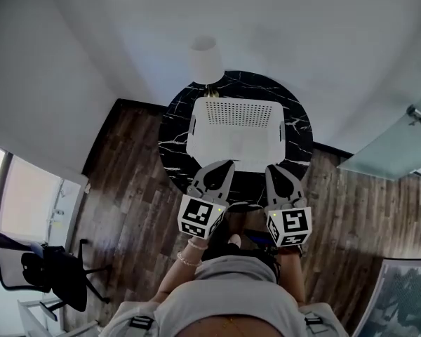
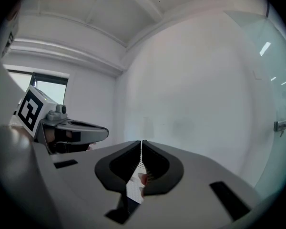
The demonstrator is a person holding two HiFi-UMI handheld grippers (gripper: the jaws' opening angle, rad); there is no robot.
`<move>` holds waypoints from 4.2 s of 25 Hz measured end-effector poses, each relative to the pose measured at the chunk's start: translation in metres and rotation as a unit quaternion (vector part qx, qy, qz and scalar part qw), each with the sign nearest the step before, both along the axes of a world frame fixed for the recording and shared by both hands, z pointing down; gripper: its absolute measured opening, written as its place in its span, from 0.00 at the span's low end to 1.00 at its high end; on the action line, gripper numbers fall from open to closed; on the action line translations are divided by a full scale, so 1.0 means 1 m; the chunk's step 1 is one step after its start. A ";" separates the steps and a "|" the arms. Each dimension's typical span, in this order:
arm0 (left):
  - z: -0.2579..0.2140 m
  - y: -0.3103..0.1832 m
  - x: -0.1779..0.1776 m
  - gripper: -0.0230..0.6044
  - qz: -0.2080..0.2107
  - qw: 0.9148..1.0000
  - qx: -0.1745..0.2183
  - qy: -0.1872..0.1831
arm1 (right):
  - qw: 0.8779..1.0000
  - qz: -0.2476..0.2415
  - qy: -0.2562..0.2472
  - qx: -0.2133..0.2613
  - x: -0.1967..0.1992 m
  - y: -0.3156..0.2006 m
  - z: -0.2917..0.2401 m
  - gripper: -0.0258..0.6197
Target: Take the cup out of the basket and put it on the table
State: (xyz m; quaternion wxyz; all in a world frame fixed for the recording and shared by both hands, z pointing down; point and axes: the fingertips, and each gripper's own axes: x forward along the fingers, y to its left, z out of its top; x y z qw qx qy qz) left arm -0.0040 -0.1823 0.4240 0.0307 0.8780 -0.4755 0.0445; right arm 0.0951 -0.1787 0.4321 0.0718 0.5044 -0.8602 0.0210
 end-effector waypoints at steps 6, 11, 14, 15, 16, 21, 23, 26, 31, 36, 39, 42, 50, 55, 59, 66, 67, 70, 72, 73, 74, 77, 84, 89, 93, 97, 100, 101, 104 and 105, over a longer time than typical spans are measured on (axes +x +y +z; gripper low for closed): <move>-0.002 -0.048 -0.003 0.04 0.029 1.000 0.002 0.003 | 1.000 0.027 0.014 0.004 -0.001 -0.041 -0.001 0.06; 0.001 -0.090 -0.017 0.04 0.047 0.999 0.001 -0.001 | 0.999 0.047 0.027 0.007 -0.013 -0.082 0.000 0.06; 0.010 -0.114 -0.031 0.04 0.055 0.998 -0.009 -0.006 | 0.998 0.054 0.035 0.002 -0.027 -0.106 0.006 0.06; 0.013 -0.121 -0.036 0.04 0.058 0.998 -0.013 -0.007 | 0.998 0.055 0.040 -0.001 -0.032 -0.113 0.010 0.06; 0.016 -0.128 -0.040 0.04 0.061 0.998 -0.016 -0.007 | 0.997 0.056 0.045 -0.004 -0.037 -0.121 0.014 0.06; 0.032 -0.161 -0.050 0.04 0.083 0.996 -0.035 -0.012 | 0.996 0.055 0.070 -0.024 -0.057 -0.156 0.033 0.06; 0.037 -0.171 -0.049 0.04 0.089 0.995 -0.042 -0.012 | 0.995 0.052 0.082 -0.032 -0.061 -0.168 0.039 0.06; 0.041 -0.179 -0.046 0.04 0.096 0.994 -0.050 -0.014 | 0.994 0.044 0.093 -0.045 -0.062 -0.182 0.049 0.06; 0.049 -0.192 -0.041 0.04 0.088 0.994 -0.061 -0.017 | 0.990 0.009 0.121 -0.077 -0.066 -0.206 0.067 0.06; 0.057 -0.198 -0.041 0.04 0.073 0.994 -0.073 -0.021 | 0.976 -0.048 0.168 -0.127 -0.076 -0.220 0.103 0.06; 0.064 -0.202 -0.041 0.04 0.064 0.994 -0.082 -0.023 | 0.965 -0.071 0.202 -0.148 -0.081 -0.226 0.120 0.06; 0.075 -0.205 -0.043 0.04 0.054 0.994 -0.093 -0.030 | 0.950 -0.089 0.247 -0.169 -0.085 -0.229 0.142 0.06; 0.087 -0.214 -0.051 0.04 0.027 0.993 -0.107 -0.035 | 0.913 -0.145 0.291 -0.248 -0.090 -0.230 0.196 0.07; 0.085 -0.215 -0.055 0.04 0.020 0.994 -0.107 -0.031 | 0.888 -0.173 0.292 -0.310 -0.088 -0.227 0.226 0.16; 0.086 -0.217 -0.059 0.04 0.015 0.994 -0.109 -0.028 | 0.877 -0.182 0.295 -0.333 -0.089 -0.227 0.244 0.16; 0.090 -0.220 -0.062 0.04 0.013 0.993 -0.114 -0.028 | 0.856 -0.205 0.304 -0.365 -0.097 -0.224 0.264 0.16; 0.090 -0.220 -0.062 0.04 0.013 0.993 -0.114 -0.027 | 0.852 -0.206 0.308 -0.370 -0.098 -0.223 0.267 0.16; 0.091 -0.221 -0.064 0.04 0.012 0.993 -0.114 -0.026 | 0.837 -0.209 0.345 -0.370 -0.099 -0.221 0.279 0.16; 0.092 -0.222 -0.065 0.04 0.012 0.993 -0.115 -0.026 | 0.827 -0.214 0.372 -0.364 -0.098 -0.218 0.288 0.12; 0.093 -0.222 -0.065 0.04 0.013 0.993 -0.115 -0.025 | 0.826 -0.215 0.375 -0.362 -0.098 -0.217 0.289 0.11; 0.093 -0.223 -0.065 0.04 0.013 0.993 -0.115 -0.025 | 0.827 -0.215 0.372 -0.363 -0.099 -0.217 0.290 0.11; 0.094 -0.223 -0.066 0.04 0.013 0.993 -0.117 -0.024 | 0.825 -0.214 0.381 -0.358 -0.096 -0.217 0.288 0.10; 0.095 -0.221 -0.061 0.04 0.019 0.992 -0.119 -0.025 | 0.838 -0.197 0.373 -0.345 -0.085 -0.213 0.285 0.08; 0.094 -0.221 -0.056 0.04 0.024 0.992 -0.118 -0.027 | 0.840 -0.193 0.380 -0.335 -0.082 -0.214 0.284 0.08; 0.093 -0.220 -0.055 0.04 0.023 0.992 -0.119 -0.027 | 0.845 -0.190 0.373 -0.333 -0.079 -0.214 0.282 0.08; 0.093 -0.220 -0.055 0.04 0.021 0.992 -0.119 -0.031 | 0.855 -0.188 0.354 -0.328 -0.079 -0.216 0.277 0.08; 0.094 -0.220 -0.057 0.04 0.020 0.992 -0.119 -0.032 | 0.864 -0.188 0.341 -0.318 -0.082 -0.219 0.270 0.08; 0.093 -0.219 -0.057 0.04 0.020 0.992 -0.119 -0.032 | 0.868 -0.187 0.337 -0.314 -0.083 -0.220 0.267 0.08; 0.093 -0.218 -0.057 0.04 0.019 0.992 -0.118 -0.034 | 0.874 -0.189 0.329 -0.304 -0.086 -0.223 0.258 0.08; 0.092 -0.218 -0.057 0.04 0.019 0.992 -0.118 -0.034 | 0.876 -0.189 0.327 -0.301 -0.086 -0.223 0.255 0.08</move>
